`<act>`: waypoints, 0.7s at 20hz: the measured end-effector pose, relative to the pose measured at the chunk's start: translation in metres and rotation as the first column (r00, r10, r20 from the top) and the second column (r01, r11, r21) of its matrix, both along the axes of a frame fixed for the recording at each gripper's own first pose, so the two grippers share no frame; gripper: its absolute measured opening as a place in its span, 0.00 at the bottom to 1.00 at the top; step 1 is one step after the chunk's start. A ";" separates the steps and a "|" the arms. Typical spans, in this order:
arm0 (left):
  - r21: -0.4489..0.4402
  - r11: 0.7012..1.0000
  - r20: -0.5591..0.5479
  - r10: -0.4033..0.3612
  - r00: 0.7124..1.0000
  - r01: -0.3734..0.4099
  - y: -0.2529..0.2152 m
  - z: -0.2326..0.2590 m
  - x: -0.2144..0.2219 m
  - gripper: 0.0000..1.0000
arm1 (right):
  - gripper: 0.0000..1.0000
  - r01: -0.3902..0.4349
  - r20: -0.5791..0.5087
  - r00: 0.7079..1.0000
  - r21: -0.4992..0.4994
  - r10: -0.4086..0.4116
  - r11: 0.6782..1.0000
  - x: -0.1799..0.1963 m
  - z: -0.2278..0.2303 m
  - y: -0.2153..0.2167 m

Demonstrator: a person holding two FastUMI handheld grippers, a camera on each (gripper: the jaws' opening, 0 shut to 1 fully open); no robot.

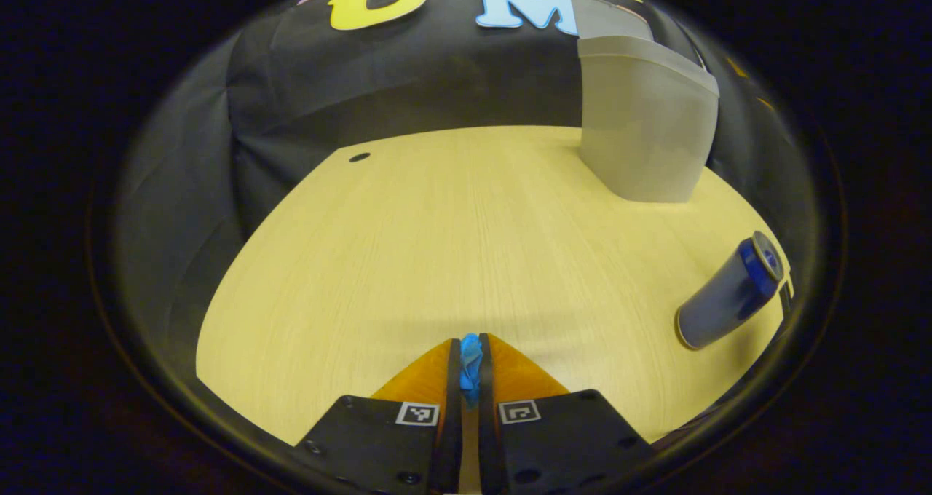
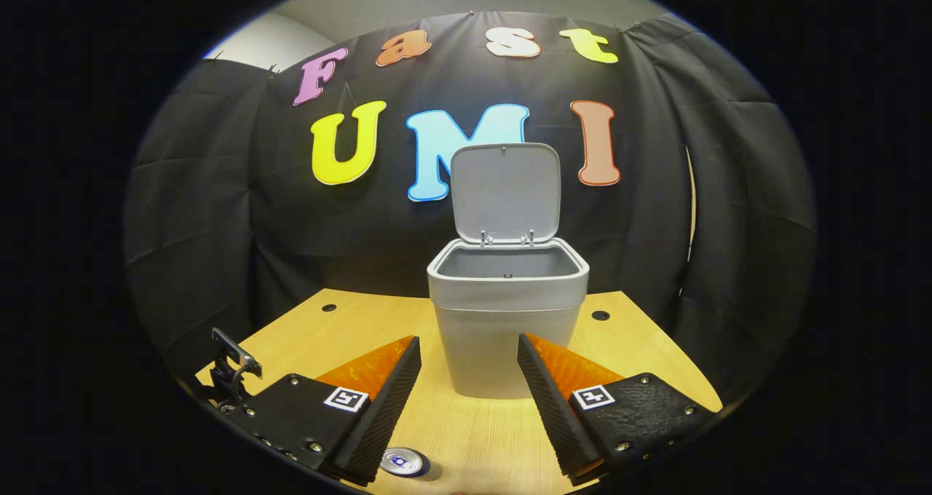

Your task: Press the lid of the desktop garbage bin to open it, pick up the crumpled paper on the desktop and throw it into the bin, then pick up the pop can on the desktop and drop it into the bin, and finally close the garbage bin lid.

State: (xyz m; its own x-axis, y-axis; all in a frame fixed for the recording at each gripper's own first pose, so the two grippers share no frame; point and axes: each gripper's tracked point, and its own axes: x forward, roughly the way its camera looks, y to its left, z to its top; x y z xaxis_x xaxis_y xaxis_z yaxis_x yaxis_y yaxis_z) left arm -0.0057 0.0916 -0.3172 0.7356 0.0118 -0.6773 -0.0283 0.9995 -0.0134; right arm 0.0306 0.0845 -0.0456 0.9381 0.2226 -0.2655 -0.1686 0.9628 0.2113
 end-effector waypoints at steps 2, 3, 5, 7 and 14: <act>-0.024 1.000 0.058 0.001 0.998 0.000 -0.007 0.025 0.015 0.16 | 0.87 0.015 0.003 1.000 0.006 -0.015 1.000 -0.001 0.000 -0.007; -0.033 0.999 0.087 0.001 0.996 0.002 -0.010 0.037 0.022 0.16 | 0.87 0.021 0.006 1.000 0.009 -0.021 1.000 0.000 -0.001 -0.010; -0.045 0.999 0.138 0.001 0.990 0.006 -0.020 0.060 0.035 0.18 | 0.87 0.023 0.009 1.000 0.009 -0.024 1.000 0.001 0.000 -0.015; -0.054 0.999 0.184 0.004 0.983 0.006 -0.030 0.081 0.051 0.16 | 0.87 0.026 0.022 0.999 -0.001 -0.026 1.000 0.003 0.004 -0.021; -0.044 0.998 0.350 -0.024 0.936 0.042 -0.057 0.165 0.100 0.15 | 0.87 0.020 0.034 0.999 0.007 -0.020 1.000 0.015 0.006 -0.032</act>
State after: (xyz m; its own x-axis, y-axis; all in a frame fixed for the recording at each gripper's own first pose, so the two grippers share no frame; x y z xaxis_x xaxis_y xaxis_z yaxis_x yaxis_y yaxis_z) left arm 0.0948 0.0345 -0.1525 0.9254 -0.0434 -0.3766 0.0199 0.9976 -0.0661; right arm 0.0460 0.0528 -0.0399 0.9508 0.2055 -0.2318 -0.1567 0.9645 0.2125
